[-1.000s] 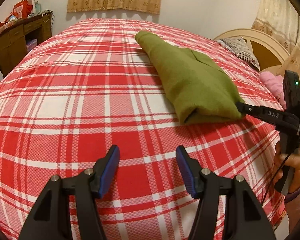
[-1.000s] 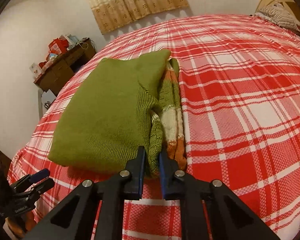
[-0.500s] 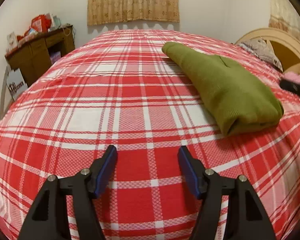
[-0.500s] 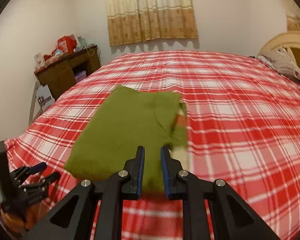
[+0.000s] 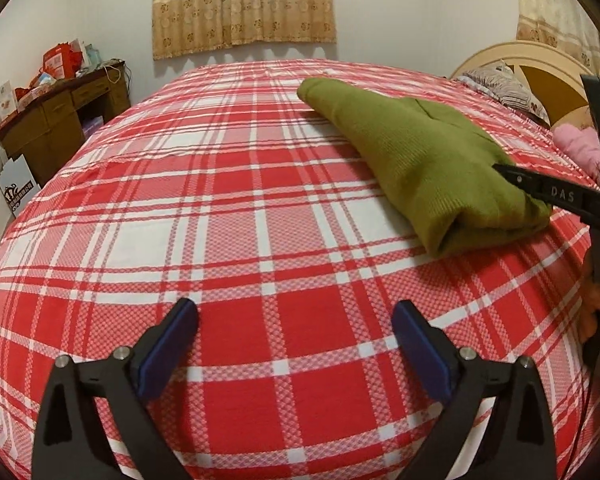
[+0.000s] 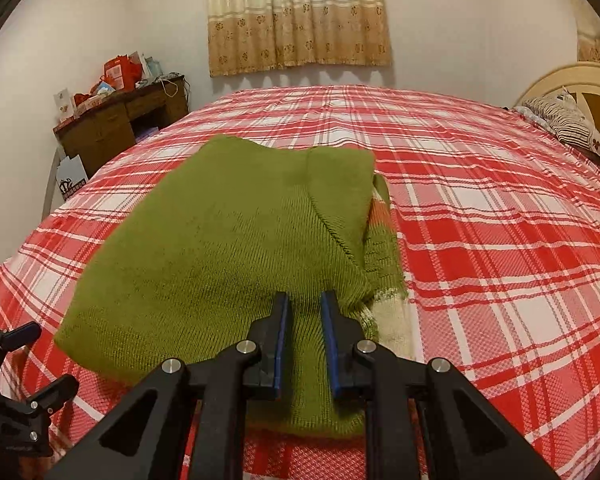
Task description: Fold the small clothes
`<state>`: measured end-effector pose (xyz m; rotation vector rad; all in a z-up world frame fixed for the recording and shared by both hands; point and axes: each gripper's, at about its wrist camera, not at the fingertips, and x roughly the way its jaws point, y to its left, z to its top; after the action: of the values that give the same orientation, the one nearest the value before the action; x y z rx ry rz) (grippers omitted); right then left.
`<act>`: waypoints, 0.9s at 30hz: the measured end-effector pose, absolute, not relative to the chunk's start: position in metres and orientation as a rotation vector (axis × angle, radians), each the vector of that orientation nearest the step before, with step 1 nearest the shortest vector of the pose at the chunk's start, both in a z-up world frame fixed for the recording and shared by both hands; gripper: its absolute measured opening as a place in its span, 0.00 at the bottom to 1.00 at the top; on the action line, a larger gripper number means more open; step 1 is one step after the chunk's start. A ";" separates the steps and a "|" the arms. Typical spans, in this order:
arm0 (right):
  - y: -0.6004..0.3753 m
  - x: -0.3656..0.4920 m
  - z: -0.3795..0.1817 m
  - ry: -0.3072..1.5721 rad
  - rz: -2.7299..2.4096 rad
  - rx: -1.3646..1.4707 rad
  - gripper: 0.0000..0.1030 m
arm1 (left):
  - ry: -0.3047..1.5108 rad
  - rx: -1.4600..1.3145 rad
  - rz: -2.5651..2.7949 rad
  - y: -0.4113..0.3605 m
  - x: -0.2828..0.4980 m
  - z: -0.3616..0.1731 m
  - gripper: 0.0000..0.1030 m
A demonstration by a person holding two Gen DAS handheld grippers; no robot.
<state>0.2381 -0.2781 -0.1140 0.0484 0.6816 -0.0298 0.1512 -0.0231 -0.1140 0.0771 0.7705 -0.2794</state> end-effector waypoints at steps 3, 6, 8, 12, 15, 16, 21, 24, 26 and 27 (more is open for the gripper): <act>-0.285 0.237 -0.116 0.673 -0.009 0.084 0.16 | 0.769 0.077 -0.282 -0.023 0.151 -0.115 0.98; -0.286 0.237 -0.115 0.670 -0.006 0.087 0.16 | 0.768 0.075 -0.281 -0.021 0.151 -0.115 0.99; -0.286 0.237 -0.115 0.669 -0.007 0.083 0.16 | 0.770 0.077 -0.281 -0.022 0.150 -0.115 0.99; -0.286 0.237 -0.115 0.666 -0.001 0.090 0.17 | 0.769 0.077 -0.280 -0.022 0.149 -0.115 0.99; -0.285 0.237 -0.115 0.664 -0.002 0.089 0.17 | 0.768 0.076 -0.281 -0.023 0.149 -0.115 0.99; -0.286 0.236 -0.115 0.664 -0.001 0.088 0.17 | 0.768 0.076 -0.281 -0.023 0.148 -0.115 0.99; -0.285 0.236 -0.115 0.659 -0.007 0.078 0.17 | 0.760 0.062 -0.297 -0.023 0.147 -0.116 1.00; -0.284 0.235 -0.115 0.655 -0.013 0.065 0.17 | 0.758 0.056 -0.301 -0.023 0.147 -0.116 1.00; -0.283 0.235 -0.114 0.655 -0.014 0.062 0.17 | 0.757 0.053 -0.304 -0.022 0.147 -0.116 1.00; -0.283 0.236 -0.114 0.656 -0.014 0.063 0.17 | 0.756 0.054 -0.303 -0.022 0.146 -0.116 1.00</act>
<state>0.2356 -0.2831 -0.1144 0.0627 0.6555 -0.0138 0.1465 -0.0222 -0.1160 0.0540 0.7562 -0.3035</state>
